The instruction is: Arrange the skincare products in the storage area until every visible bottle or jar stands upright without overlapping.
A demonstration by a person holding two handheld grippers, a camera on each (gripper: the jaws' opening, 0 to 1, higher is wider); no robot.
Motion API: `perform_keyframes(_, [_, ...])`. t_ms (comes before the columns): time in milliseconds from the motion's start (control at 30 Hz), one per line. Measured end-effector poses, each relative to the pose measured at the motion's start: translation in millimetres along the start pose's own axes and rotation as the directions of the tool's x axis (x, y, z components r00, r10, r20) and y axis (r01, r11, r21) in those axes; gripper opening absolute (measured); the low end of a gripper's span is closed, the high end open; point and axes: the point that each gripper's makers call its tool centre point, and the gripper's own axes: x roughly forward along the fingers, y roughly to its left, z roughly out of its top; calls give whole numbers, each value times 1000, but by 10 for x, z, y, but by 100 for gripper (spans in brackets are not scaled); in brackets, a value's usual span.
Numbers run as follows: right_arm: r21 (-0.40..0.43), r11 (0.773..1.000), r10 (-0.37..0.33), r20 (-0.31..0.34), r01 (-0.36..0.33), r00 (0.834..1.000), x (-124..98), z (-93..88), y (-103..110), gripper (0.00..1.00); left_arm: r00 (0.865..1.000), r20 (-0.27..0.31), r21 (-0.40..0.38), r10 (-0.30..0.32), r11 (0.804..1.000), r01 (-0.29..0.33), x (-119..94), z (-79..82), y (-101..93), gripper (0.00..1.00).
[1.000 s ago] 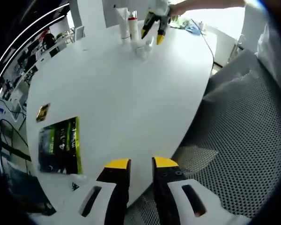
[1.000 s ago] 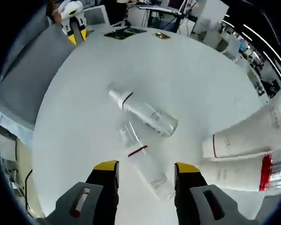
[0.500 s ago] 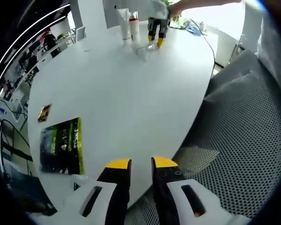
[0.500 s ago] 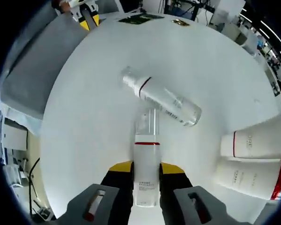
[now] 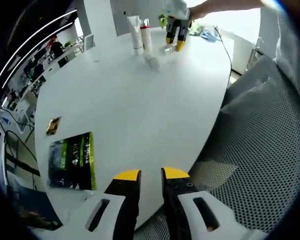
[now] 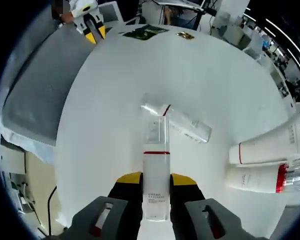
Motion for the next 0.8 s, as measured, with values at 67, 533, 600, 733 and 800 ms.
perform_keyframes(67, [27,999,-21,41,20,999,-75,150,54,13,1000,20,-1,10,1000,-10,-22,30,15,13])
perform_keyframes(533, [304,952,-170,428,36,888,-371,1329,542,13,996,84,9,23,1000,-24,-84,136,5,10])
perform_keyframes(600, [360,933,-186,487,-3,854,-400,1470,628,13,995,95,12,15,1000,-16,-93,158,-16,10])
perform_keyframes(733, [457,884,-227,596,-93,770,-459,1710,784,13,992,124,5,-1,1000,1,-116,209,-41,10])
perform_keyframes(800, [498,860,-259,618,-115,743,-479,1773,839,13,987,157,-45,-18,999,25,-151,271,-43,10])
